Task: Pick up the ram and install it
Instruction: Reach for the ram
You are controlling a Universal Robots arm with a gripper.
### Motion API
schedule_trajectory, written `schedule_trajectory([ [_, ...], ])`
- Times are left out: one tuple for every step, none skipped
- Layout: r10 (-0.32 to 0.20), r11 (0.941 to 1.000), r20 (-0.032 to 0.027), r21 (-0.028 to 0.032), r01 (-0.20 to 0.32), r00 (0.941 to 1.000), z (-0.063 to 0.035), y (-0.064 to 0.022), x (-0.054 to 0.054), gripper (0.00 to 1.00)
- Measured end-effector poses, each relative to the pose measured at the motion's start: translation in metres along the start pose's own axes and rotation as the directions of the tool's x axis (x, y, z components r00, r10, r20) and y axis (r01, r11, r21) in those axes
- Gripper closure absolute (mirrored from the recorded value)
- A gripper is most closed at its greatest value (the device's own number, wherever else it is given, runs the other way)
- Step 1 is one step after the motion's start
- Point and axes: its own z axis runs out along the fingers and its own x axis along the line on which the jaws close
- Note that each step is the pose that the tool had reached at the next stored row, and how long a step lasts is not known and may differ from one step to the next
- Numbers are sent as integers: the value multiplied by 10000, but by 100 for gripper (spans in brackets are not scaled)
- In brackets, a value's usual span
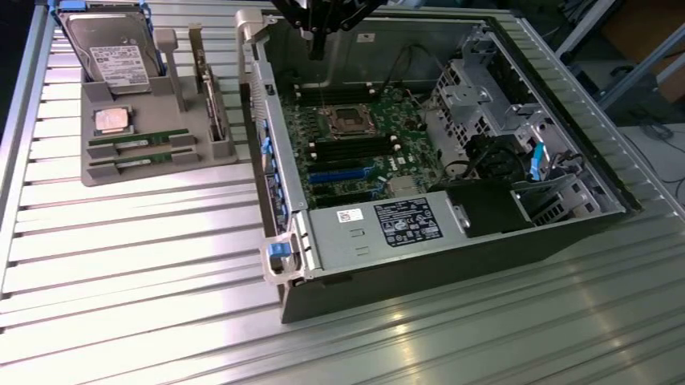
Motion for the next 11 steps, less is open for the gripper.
schedule_trajectory([
  [0, 10000, 0, 0, 0, 10000, 0, 0, 3, 90],
  [0, 10000, 0, 0, 0, 10000, 0, 0, 7, 90],
  [0, 10000, 0, 0, 0, 10000, 0, -1, 7, 90],
  [0, 10000, 0, 0, 0, 10000, 0, -1, 9, 90],
  [0, 10000, 1, -1, 0, 10000, 0, -1, 12, 90],
  [1, 10000, 0, 0, -1, 10000, 0, -1, 14, 90],
  [0, 10000, 1, -1, 0, 10000, 0, -1, 15, 90],
  [0, 10000, 1, -1, 0, 10000, 0, -1, 17, 90],
  [1, 10000, 0, 0, -1, 10000, -1, -1, 19, 90],
  [0, 10000, 0, 0, 0, 10000, 0, -2, 21, 90],
  [0, 10000, 0, 0, 0, 10000, -1, -2, 23, 90],
])
